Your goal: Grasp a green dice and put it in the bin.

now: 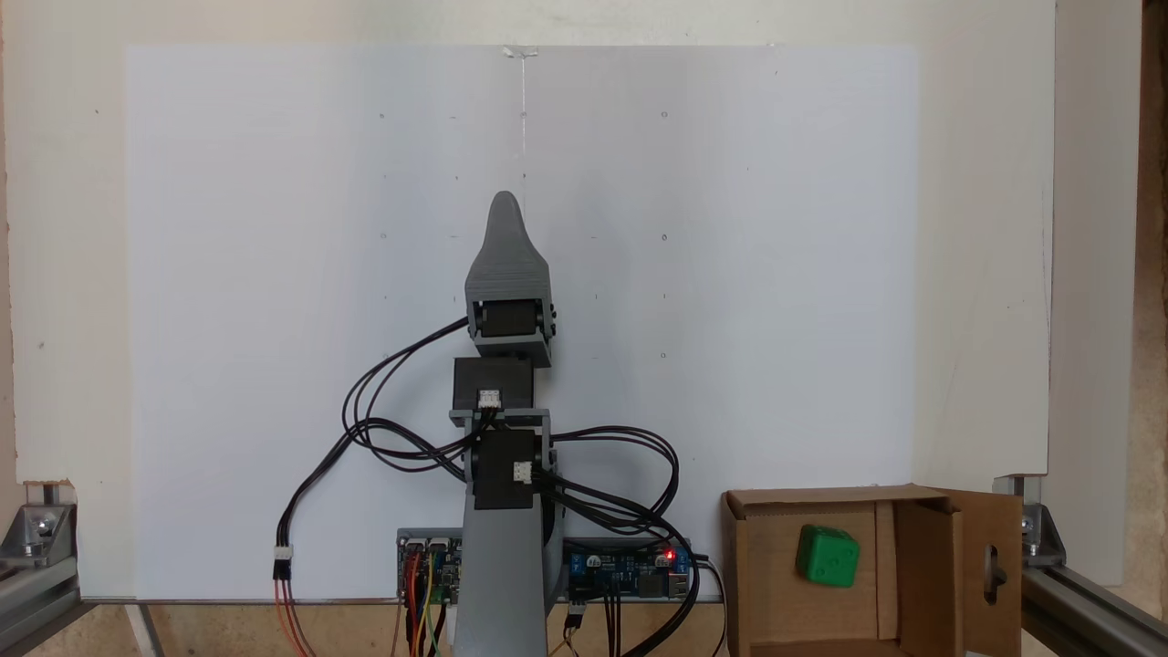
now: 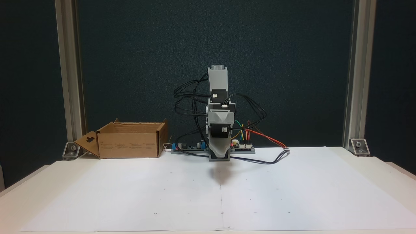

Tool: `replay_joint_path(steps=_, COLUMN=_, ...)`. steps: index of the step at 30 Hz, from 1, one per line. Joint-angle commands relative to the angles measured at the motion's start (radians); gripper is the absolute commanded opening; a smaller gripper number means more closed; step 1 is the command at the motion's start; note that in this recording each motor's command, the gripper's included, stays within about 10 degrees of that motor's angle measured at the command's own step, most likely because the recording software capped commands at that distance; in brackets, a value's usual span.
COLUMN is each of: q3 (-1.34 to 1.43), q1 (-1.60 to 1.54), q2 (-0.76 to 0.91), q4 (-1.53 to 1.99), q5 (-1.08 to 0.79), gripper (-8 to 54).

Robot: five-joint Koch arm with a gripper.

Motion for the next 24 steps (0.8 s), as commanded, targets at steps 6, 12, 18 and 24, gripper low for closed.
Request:
replay_joint_path(steps=6, q3=0.117, q1=0.005, q2=0.11, q4=-0.372, q5=0.034, gripper=43.2)
replay_joint_path(steps=12, q3=0.221, q1=0.011, q2=0.11, q4=-0.61, q5=0.029, gripper=43.2)
replay_joint_path(steps=18, q3=0.27, q1=0.012, q2=0.11, q4=-0.704, q5=0.029, gripper=43.2)
replay_joint_path(steps=24, q3=0.345, q1=0.02, q2=0.11, q4=-0.785, q5=0.028, gripper=43.3)
